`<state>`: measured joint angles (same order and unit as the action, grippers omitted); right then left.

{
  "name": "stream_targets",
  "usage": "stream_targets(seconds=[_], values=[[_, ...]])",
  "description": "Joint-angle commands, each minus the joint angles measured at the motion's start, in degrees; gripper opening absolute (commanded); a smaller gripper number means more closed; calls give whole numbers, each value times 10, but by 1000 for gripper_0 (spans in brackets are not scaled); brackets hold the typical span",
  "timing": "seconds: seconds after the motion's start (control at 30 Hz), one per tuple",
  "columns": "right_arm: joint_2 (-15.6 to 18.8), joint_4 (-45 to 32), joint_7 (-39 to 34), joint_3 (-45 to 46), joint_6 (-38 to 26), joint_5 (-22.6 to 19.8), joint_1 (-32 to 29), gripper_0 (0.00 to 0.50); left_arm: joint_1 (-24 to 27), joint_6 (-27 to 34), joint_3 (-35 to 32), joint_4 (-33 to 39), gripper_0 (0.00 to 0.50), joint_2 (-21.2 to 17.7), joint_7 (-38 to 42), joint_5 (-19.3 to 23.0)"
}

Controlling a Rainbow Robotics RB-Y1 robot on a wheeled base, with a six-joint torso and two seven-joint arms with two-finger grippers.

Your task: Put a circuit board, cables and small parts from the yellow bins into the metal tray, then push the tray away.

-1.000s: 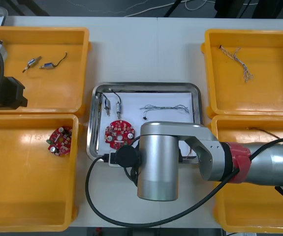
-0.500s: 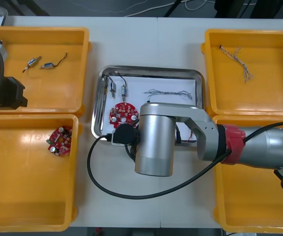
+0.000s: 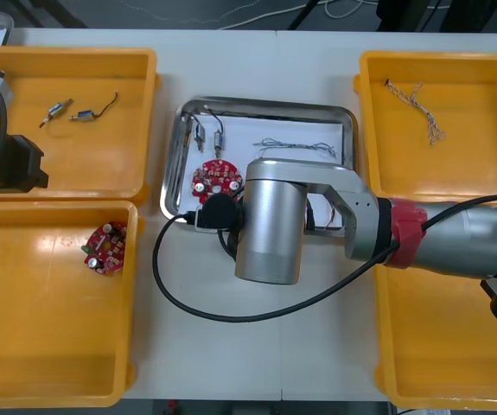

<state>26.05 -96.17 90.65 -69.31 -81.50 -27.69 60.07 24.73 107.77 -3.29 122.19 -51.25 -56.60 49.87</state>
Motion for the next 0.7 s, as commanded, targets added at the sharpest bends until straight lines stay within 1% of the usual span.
stream_targets(seconds=[0.03,0.23,0.5,0.7], values=[[-6,21,21,17,46,-4,38,0,-8,-6,-15,17,500,-18,-26,-4],[-6,63,33,17,102,-4,50,0,-8,-6,-15,17,500,-18,-26,-4],[-6,103,55,17,126,-4,70,0,-8,-6,-15,17,500,-18,-26,-4],[-5,139,78,17,156,-4,85,0,-8,-6,-15,17,500,-18,-26,-4]])
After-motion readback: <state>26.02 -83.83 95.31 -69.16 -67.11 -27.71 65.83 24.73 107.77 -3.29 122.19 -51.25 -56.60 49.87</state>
